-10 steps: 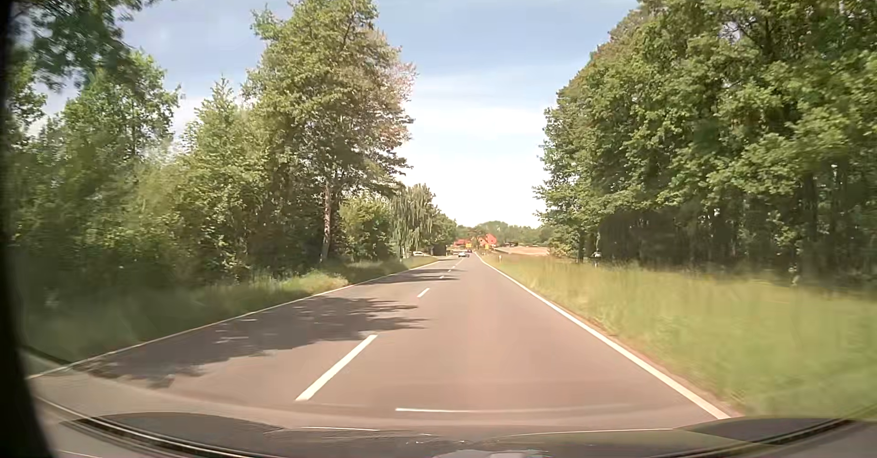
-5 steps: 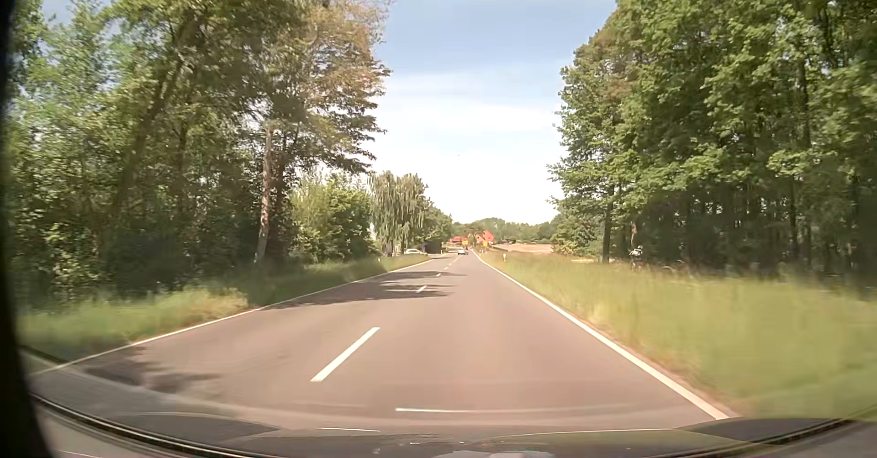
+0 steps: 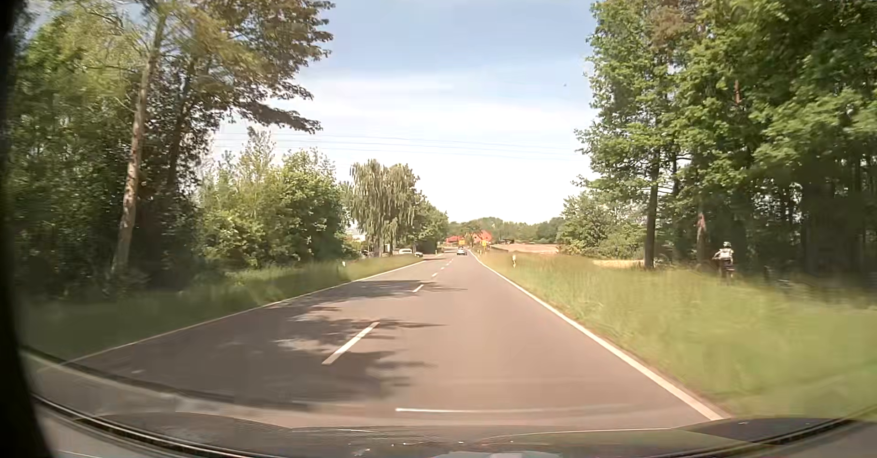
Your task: Follow the waypoints while adhering to traffic rules and regulations
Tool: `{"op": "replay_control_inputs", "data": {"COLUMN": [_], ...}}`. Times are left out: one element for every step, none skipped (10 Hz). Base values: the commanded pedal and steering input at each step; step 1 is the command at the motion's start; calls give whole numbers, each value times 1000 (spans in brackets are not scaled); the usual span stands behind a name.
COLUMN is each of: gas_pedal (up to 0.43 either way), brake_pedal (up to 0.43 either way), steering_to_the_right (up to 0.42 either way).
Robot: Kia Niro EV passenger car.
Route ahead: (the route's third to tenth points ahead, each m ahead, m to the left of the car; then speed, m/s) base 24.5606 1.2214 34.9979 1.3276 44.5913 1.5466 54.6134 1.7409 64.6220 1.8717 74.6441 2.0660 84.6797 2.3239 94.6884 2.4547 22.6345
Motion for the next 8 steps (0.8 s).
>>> {"op": "replay_control_inputs", "data": {"gas_pedal": [220, 220, 220, 220, 220, 220, 220, 220], "brake_pedal": [0, 0, 0, 0, 0, 0, 0, 0], "steering_to_the_right": [1, 0, 0, 0, -1, -1, -1, -1]}}
